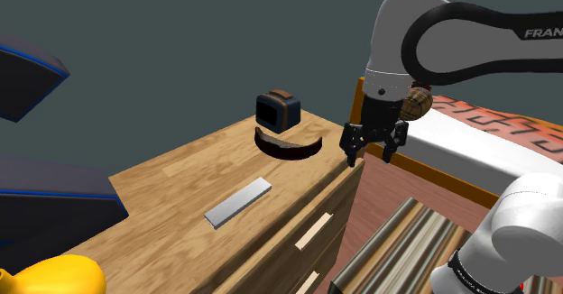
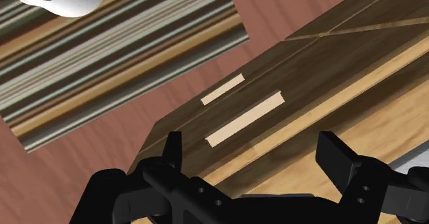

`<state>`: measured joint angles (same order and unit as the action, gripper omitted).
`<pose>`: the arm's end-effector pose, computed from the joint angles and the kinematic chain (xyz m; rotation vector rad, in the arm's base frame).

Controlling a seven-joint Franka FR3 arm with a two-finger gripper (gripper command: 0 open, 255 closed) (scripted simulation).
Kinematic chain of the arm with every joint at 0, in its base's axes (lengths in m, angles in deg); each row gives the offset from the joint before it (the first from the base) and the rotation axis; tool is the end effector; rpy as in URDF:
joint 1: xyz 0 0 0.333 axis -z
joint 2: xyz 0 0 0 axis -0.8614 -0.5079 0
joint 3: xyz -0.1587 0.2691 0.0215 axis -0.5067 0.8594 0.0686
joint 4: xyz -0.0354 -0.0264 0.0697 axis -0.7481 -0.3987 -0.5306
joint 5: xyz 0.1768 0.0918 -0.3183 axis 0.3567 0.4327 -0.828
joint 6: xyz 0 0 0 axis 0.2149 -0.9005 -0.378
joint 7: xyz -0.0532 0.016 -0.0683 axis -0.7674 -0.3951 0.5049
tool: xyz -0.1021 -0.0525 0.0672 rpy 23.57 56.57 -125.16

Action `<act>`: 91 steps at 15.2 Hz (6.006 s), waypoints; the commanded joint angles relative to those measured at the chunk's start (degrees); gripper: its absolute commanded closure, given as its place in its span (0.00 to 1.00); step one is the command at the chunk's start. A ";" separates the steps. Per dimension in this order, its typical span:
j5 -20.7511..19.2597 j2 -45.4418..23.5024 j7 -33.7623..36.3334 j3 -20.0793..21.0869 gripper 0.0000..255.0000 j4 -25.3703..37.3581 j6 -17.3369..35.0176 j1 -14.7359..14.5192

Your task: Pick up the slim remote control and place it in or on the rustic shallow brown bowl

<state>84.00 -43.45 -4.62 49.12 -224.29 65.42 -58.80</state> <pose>0.2866 0.1322 0.4908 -2.9889 0.7206 0.1765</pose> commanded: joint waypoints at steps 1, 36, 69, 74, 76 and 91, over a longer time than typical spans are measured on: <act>1.73 -2.84 5.42 3.70 0.00 0.71 3.28 0.49; -38.34 -70.78 84.25 22.63 0.00 39.97 25.69 -0.06; -33.72 -65.25 81.33 25.30 1.00 46.08 15.29 1.42; -32.80 -64.21 80.70 25.77 1.00 48.69 11.93 1.49; -32.50 -63.89 80.49 25.92 1.00 49.85 10.54 1.47; -29.21 -59.60 71.50 24.93 1.00 52.05 5.57 8.17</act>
<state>54.13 -104.03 68.45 74.24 -171.45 70.88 -51.98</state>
